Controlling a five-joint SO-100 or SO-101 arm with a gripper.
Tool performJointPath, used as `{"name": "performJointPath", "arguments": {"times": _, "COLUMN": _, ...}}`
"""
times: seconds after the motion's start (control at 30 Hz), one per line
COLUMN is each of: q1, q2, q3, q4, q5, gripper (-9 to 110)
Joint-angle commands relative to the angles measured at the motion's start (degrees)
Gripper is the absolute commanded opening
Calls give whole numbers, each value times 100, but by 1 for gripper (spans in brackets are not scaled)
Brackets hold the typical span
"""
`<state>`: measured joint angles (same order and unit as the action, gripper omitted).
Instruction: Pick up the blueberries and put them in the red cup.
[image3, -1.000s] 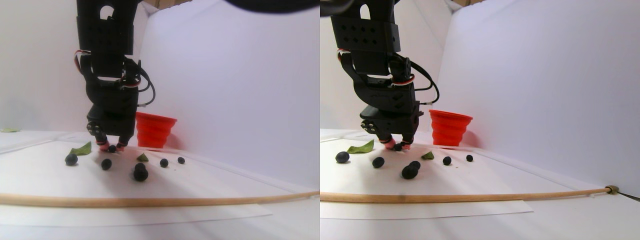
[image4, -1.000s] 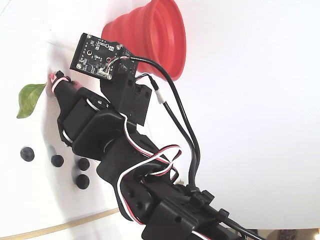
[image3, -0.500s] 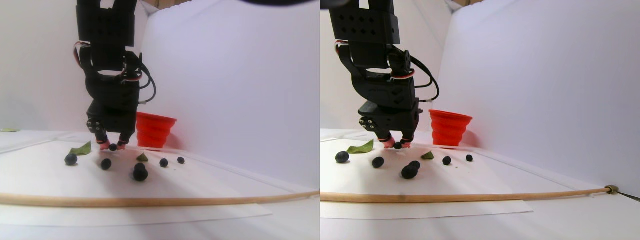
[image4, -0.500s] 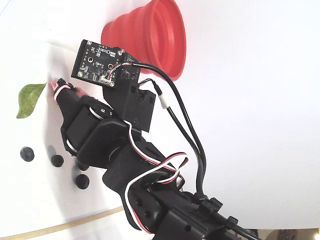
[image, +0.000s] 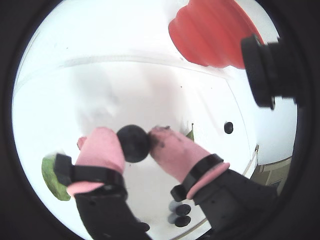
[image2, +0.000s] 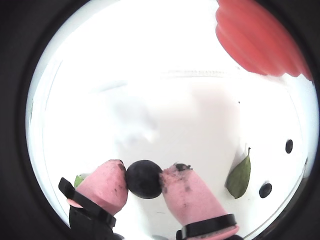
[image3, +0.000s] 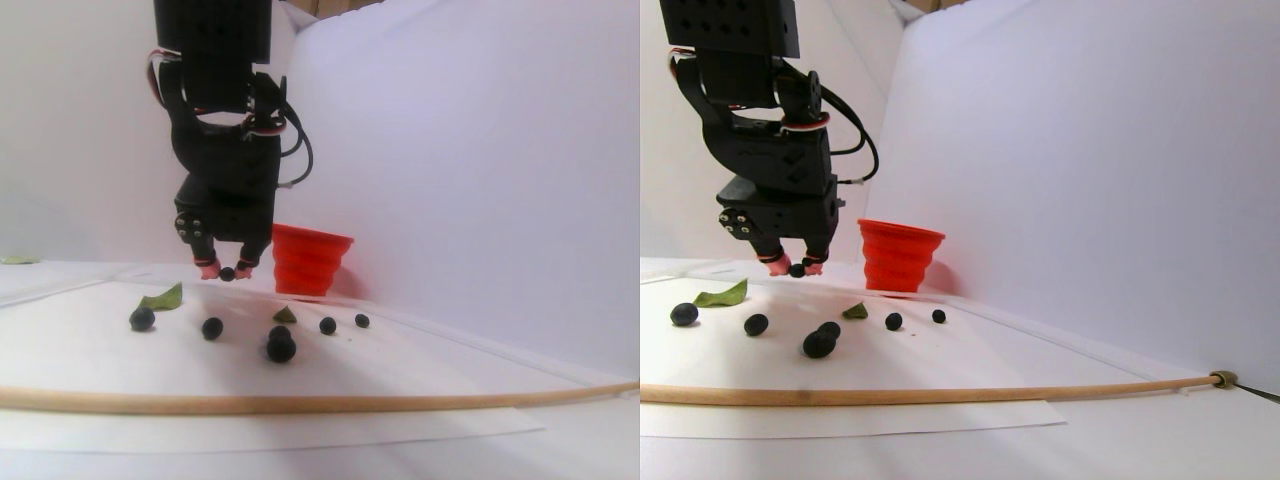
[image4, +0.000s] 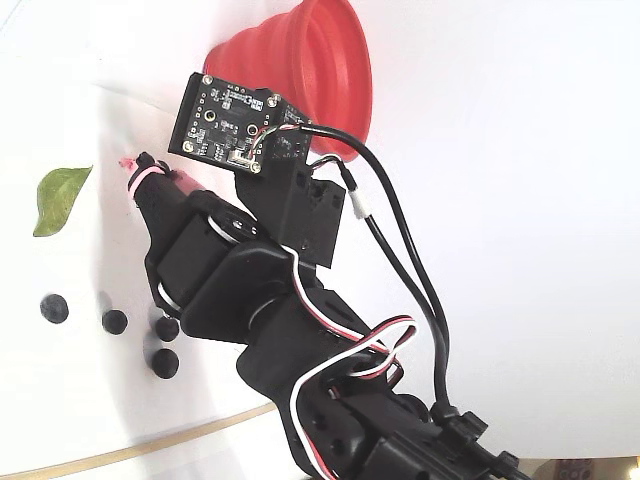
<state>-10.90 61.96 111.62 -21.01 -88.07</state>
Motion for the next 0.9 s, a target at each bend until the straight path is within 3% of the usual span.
{"name": "performJointPath", "arguments": {"times": 0.0, "q1": 308, "q2": 958, "q3": -35, "q4": 9, "q5": -62, "gripper": 11}}
{"name": "performJointPath", "arguments": {"times": 0.87, "q1": 729, "q2": 1907, "q3": 149, "q4": 97, "q5": -378, "gripper": 11}}
